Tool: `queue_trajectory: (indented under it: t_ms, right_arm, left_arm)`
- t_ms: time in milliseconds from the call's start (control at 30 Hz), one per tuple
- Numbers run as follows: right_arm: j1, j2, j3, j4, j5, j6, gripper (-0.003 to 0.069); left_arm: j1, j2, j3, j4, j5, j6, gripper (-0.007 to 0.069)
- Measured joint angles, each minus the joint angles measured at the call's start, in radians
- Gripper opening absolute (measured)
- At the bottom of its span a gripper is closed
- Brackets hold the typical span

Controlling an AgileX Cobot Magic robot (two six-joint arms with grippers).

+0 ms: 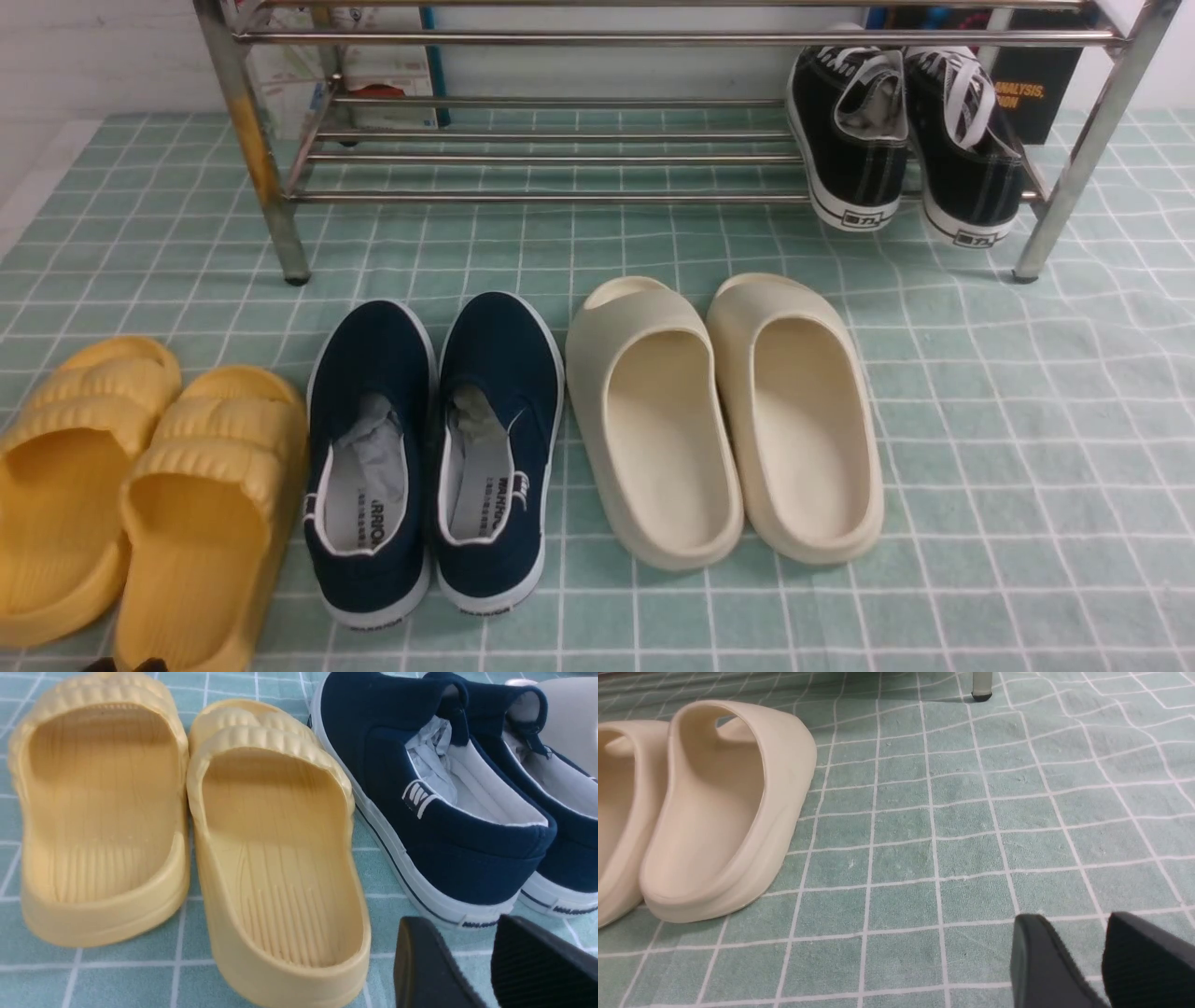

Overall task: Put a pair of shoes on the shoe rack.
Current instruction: Use the left arm to grab the shoe closest to it

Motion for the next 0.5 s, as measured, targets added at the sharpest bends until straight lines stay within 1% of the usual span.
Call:
queue_trajectory:
  t_ms: [100,200,333,400,433,467,500]
  right_arm:
    - [0.000,0.000,0.000,0.000,0.000,0.000,0.0239]
    - [0.000,0.000,0.000,0.000,0.000,0.000,0.0239]
    - [0.000,0.000,0.000,0.000,0.000,0.000,0.0239]
    - [0.000,0.000,0.000,0.000,0.000,0.000,0.0239]
    - [0.000,0.000,0.000,0.000,0.000,0.000,0.0239]
    - [0.000,0.000,0.000,0.000,0.000,0.000,0.0239]
    - [0.000,0.000,0.000,0.000,0.000,0.000,0.0239]
  left_arm:
    - [0.000,0.000,0.000,0.000,-0.099,0.002,0.0237]
    - [0.000,0.000,0.000,0.001,-0.243,0.002,0.0237]
    - [0.000,0.000,0.000,0.007,-0.488,0.000,0.0237]
    - [0.000,0.000,0.000,0.007,-0.599,-0.016,0.0237]
    - [0.000,0.000,0.000,0.007,-0.612,-0.020,0.0237]
    - [0.000,0.000,0.000,0.007,-0.731,-0.063,0.0237]
    - [0.000,0.000,0.000,0.007,-0.745,-0.076,0.0237]
